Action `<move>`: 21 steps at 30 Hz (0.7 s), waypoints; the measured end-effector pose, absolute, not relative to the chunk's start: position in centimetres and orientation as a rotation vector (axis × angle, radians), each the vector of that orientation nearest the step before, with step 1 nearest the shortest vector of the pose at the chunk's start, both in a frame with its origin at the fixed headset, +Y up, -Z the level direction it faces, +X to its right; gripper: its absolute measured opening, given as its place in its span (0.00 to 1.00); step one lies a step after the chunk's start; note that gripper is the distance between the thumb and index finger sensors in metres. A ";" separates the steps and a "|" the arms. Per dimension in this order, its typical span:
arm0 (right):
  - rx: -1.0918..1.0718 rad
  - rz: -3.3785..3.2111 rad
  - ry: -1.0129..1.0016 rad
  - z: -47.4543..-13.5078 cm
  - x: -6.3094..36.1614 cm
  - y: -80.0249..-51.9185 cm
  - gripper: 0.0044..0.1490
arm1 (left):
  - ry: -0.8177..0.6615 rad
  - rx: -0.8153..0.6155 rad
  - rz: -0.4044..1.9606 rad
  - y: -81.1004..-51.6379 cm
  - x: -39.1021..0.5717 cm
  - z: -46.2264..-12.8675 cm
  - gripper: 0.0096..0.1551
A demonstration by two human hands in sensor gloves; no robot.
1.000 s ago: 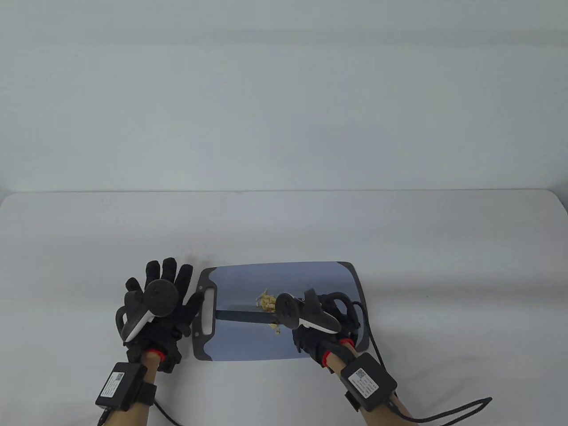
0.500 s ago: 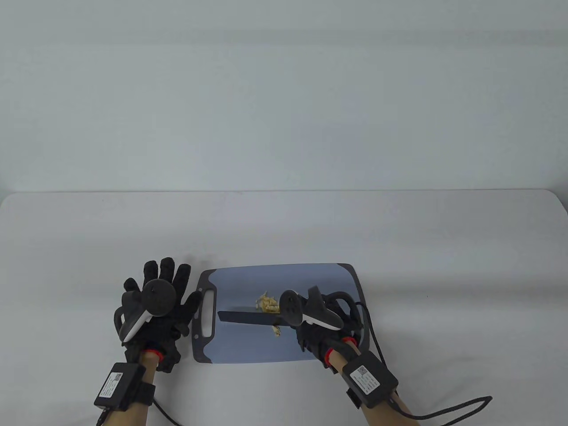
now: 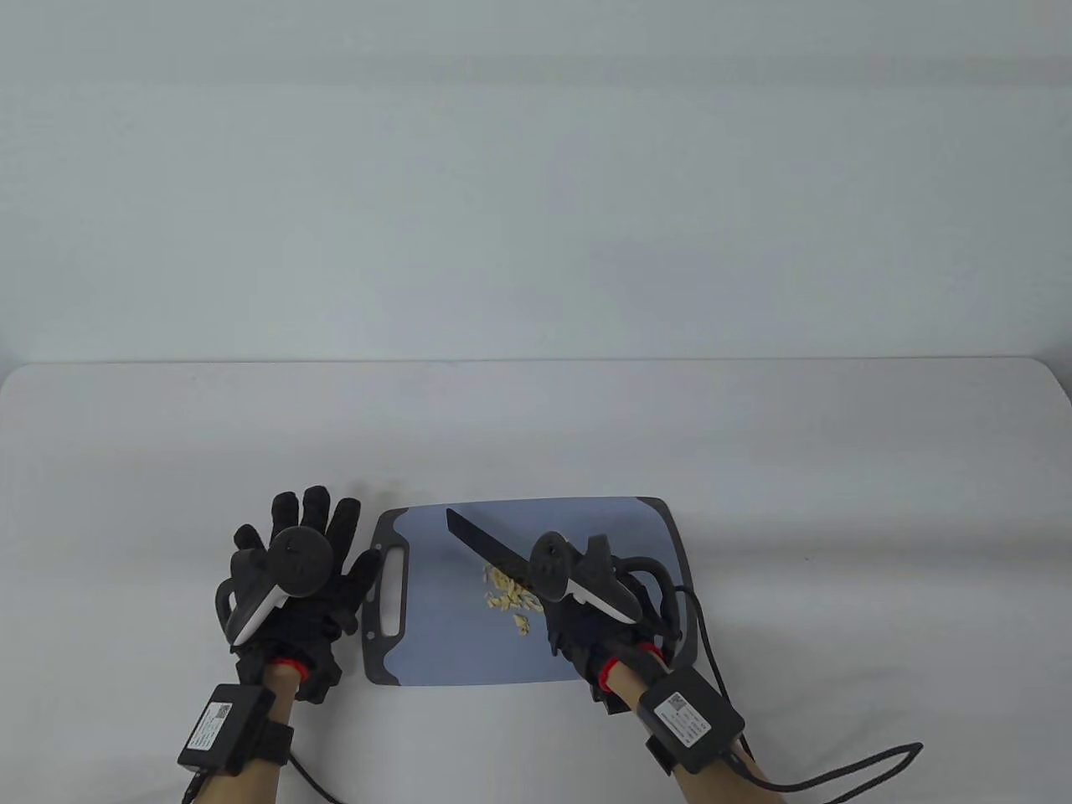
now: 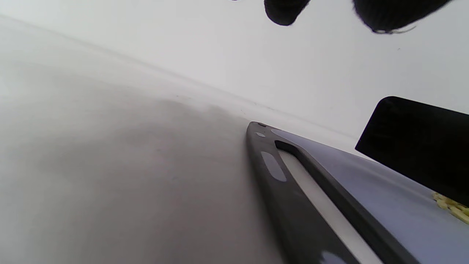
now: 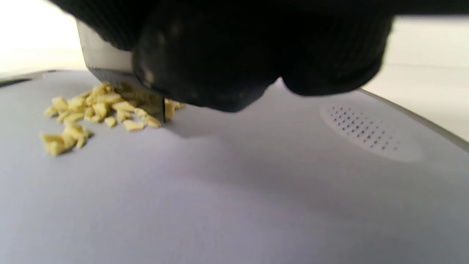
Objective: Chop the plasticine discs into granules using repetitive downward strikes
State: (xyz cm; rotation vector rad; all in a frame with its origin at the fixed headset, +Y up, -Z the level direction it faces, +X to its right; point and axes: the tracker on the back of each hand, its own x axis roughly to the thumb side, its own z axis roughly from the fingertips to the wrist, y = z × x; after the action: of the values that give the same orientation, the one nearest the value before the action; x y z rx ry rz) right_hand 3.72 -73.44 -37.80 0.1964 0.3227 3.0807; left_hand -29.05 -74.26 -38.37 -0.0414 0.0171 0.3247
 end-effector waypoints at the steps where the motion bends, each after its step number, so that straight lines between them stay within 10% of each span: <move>1: 0.182 3.069 0.390 -37.9 3.4 -73.9 0.29 | 0.018 -0.042 0.326 -74.3 -29.1 -38.4 0.48; 21: 0.184 2.941 0.347 -38.0 3.6 -73.1 0.29 | 0.009 -0.039 0.320 -74.2 -28.7 -38.4 0.48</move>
State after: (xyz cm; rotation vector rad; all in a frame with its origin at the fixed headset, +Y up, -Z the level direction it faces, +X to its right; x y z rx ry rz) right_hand 3.58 -73.07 -37.99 0.1838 0.3472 2.9409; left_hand -28.70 -74.24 -38.39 -0.0386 0.0086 0.3199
